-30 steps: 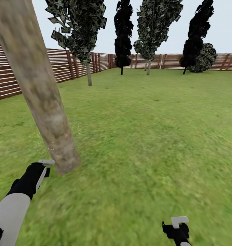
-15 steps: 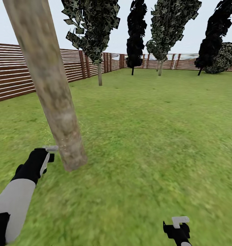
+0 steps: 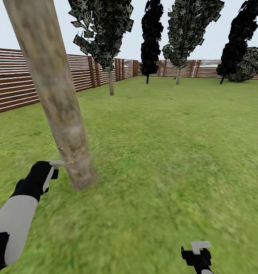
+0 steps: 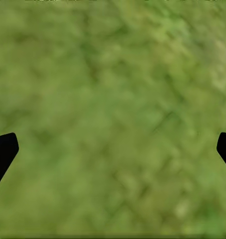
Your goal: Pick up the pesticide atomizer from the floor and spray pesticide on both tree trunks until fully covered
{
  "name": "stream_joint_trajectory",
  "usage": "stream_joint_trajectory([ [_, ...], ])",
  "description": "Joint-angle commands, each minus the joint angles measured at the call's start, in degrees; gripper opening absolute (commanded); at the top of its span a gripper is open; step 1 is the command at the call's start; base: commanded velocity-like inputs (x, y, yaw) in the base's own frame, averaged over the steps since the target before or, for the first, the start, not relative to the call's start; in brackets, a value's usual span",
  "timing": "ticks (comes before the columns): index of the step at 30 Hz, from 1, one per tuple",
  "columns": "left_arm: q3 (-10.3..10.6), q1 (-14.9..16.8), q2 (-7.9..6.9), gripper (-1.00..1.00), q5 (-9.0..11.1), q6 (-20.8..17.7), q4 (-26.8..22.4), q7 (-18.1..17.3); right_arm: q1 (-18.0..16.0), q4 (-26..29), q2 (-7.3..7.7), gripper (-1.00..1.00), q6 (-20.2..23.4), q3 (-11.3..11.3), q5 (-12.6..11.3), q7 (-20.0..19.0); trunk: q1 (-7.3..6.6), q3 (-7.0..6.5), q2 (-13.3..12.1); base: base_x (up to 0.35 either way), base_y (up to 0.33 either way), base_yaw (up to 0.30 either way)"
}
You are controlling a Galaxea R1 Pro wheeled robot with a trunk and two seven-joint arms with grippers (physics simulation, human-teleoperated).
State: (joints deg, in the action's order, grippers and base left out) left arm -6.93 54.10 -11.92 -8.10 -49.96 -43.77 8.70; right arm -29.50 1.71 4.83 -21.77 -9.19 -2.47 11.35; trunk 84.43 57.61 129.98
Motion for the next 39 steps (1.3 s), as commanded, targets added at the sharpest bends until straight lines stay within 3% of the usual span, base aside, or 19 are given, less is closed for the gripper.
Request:
stream_joint_trajectory([
  [1,-0.15,-0.10,-0.04,-1.00,-0.54,-0.47,-0.53,-0.25,-0.03,-0.04,0.00,1.00,-0.12,-0.48,-0.25,0.23,-0.01,0.05,0.02,0.220,0.046,0.000],
  [5,-0.37,0.63,-0.81,-1.00,-0.67,-0.91,-1.07,-0.26,-0.03,-0.04,0.00,1.00,-0.12,-0.48,-0.25,0.25,-0.01,0.05,0.02,0.140,0.028,0.000],
  [8,-0.23,5.30,-1.57,-1.00,-0.72,-1.69,-1.06,-0.26,-0.03,-0.04,0.03,1.00,-0.12,-0.48,-0.25,0.25,-0.01,0.05,0.02,0.005,0.001,0.000],
  [18,-0.11,4.96,-1.79,-1.00,-0.80,-2.26,-0.95,-0.18,-0.03,-0.04,0.06,1.00,-0.11,-0.48,-0.25,0.25,-0.01,0.05,0.02,0.000,-0.142,0.000],
  [24,-0.34,3.78,-1.88,-1.00,-0.90,-1.99,-0.97,-0.07,-0.03,-0.04,0.00,1.00,-0.11,-0.48,-0.25,0.23,-0.01,0.05,0.02,0.000,-0.275,0.000],
  [26,-0.67,2.64,-3.18,-1.00,-0.88,-1.74,-0.38,0.30,-0.03,-0.04,0.00,1.00,-0.12,-0.48,-0.25,0.19,-0.01,0.05,0.02,0.020,-0.275,0.000],
  [27,-0.82,0.46,-4.43,-1.00,-0.78,-1.59,-0.30,0.39,-0.03,-0.04,-0.03,1.00,-0.12,-0.48,-0.25,0.20,-0.01,0.05,0.02,0.158,-0.233,0.039],
  [29,-0.86,-0.96,-5.09,-1.00,-0.71,-1.49,-0.26,0.43,-0.03,-0.04,-0.12,1.00,-0.12,-0.48,-0.25,0.18,-0.01,0.05,0.02,0.215,-0.197,0.166],
  [39,-0.55,-2.17,-4.64,-1.00,-0.19,-1.51,0.00,0.24,-0.03,-0.04,-0.26,1.00,-0.12,-0.48,-0.25,0.16,-0.01,0.05,0.02,0.187,-0.186,0.199],
])
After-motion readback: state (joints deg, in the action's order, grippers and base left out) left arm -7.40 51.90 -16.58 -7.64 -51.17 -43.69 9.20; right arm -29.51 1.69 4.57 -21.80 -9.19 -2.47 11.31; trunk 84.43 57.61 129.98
